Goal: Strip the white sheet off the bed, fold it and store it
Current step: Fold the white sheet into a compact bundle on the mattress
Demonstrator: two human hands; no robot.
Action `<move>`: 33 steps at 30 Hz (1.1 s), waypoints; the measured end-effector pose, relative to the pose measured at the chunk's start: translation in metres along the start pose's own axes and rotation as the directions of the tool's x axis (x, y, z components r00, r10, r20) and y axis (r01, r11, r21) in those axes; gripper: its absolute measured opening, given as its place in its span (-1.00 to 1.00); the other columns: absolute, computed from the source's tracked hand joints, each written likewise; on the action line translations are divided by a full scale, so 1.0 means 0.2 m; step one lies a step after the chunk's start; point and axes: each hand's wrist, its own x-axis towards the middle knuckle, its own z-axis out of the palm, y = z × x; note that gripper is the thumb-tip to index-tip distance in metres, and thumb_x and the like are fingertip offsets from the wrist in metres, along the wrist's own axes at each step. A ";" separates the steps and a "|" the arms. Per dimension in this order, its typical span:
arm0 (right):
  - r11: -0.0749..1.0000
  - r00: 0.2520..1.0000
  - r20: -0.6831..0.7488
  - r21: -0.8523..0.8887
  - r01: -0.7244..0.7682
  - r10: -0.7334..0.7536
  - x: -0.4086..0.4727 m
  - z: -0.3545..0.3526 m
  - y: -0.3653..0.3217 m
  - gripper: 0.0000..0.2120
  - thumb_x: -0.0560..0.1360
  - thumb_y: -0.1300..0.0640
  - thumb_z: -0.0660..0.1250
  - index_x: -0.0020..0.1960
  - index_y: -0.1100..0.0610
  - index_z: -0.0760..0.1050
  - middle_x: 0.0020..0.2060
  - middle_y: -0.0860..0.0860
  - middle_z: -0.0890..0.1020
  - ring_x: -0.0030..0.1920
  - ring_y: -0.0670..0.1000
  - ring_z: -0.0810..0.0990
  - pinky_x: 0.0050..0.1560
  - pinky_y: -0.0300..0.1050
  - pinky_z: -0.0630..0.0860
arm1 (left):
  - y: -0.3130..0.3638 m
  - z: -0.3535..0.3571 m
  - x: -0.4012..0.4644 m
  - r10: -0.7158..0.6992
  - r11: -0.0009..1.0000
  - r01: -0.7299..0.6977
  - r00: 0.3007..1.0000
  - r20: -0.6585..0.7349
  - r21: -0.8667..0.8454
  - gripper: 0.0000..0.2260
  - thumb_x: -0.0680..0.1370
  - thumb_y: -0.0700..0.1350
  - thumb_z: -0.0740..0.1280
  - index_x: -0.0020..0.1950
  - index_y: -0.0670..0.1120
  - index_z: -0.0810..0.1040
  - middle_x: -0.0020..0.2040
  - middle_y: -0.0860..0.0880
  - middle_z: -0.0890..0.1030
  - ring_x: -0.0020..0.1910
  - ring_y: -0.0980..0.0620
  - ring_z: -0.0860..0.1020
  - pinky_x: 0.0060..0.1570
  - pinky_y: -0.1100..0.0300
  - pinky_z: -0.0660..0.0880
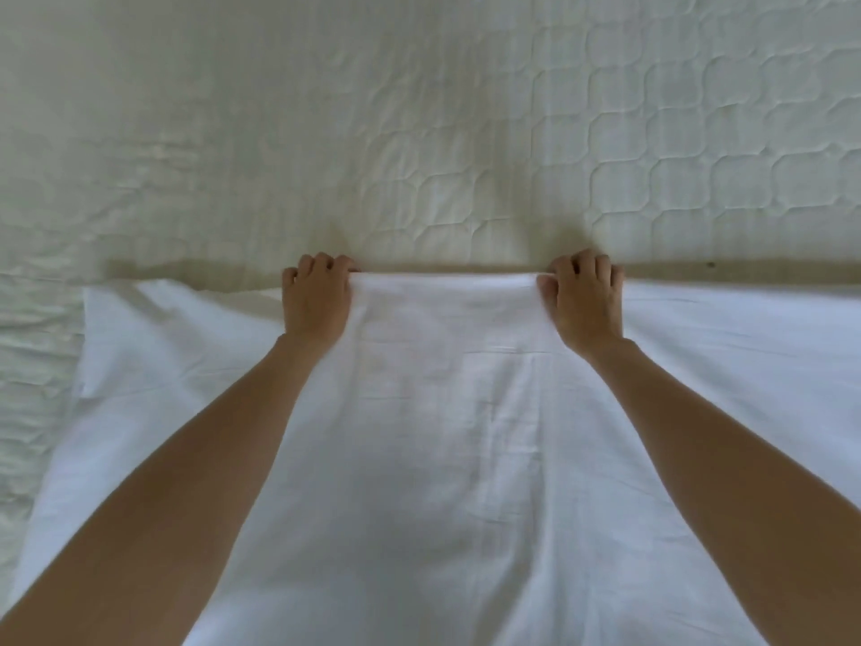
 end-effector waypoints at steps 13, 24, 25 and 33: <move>0.785 0.867 -0.079 0.389 0.482 -0.493 -0.36 -0.11 -0.84 -0.81 0.45 0.25 0.36 0.07 0.17 0.58 -0.02 0.09 0.60 -0.06 0.13 0.55 -0.07 -0.03 0.53 | -0.44 -0.11 -0.59 -0.324 0.879 0.314 0.946 0.034 -0.358 -0.62 0.56 -0.10 0.26 0.38 -0.09 0.37 0.38 -0.12 0.39 0.37 -0.14 0.31 0.32 -0.02 0.28; 0.850 0.815 0.243 0.201 0.488 -0.526 0.14 0.06 -1.72 -0.73 0.57 0.04 0.16 0.18 0.11 0.48 0.04 0.08 0.60 0.13 0.15 0.42 0.11 -0.02 0.25 | -1.31 -0.16 -0.51 -0.674 0.600 0.652 0.724 0.146 -0.464 -0.58 0.53 0.08 0.28 0.30 -0.12 0.44 0.21 -0.11 0.55 0.20 -0.12 0.49 0.19 0.00 0.41; 0.853 0.824 0.229 0.199 0.482 -0.519 0.17 0.06 -1.72 -0.74 0.58 0.04 0.14 0.12 0.13 0.51 -0.02 0.10 0.62 0.09 0.16 0.44 0.08 -0.01 0.26 | -1.31 -0.18 -0.48 -0.686 0.586 0.639 0.718 0.113 -0.498 -0.64 0.54 0.09 0.27 0.23 -0.10 0.51 0.13 -0.07 0.60 0.13 -0.09 0.53 0.11 0.04 0.44; 0.907 0.897 0.137 0.033 0.419 -0.420 0.20 0.15 -1.84 -0.66 0.62 0.07 0.04 0.02 0.22 0.53 -0.09 0.15 0.61 0.03 0.18 0.44 0.02 0.02 0.27 | -1.42 -0.18 -0.51 -0.760 0.474 0.717 0.626 0.174 -0.512 -0.67 0.59 0.11 0.13 0.22 -0.01 0.52 0.09 -0.08 0.61 0.09 -0.14 0.53 -0.01 0.09 0.40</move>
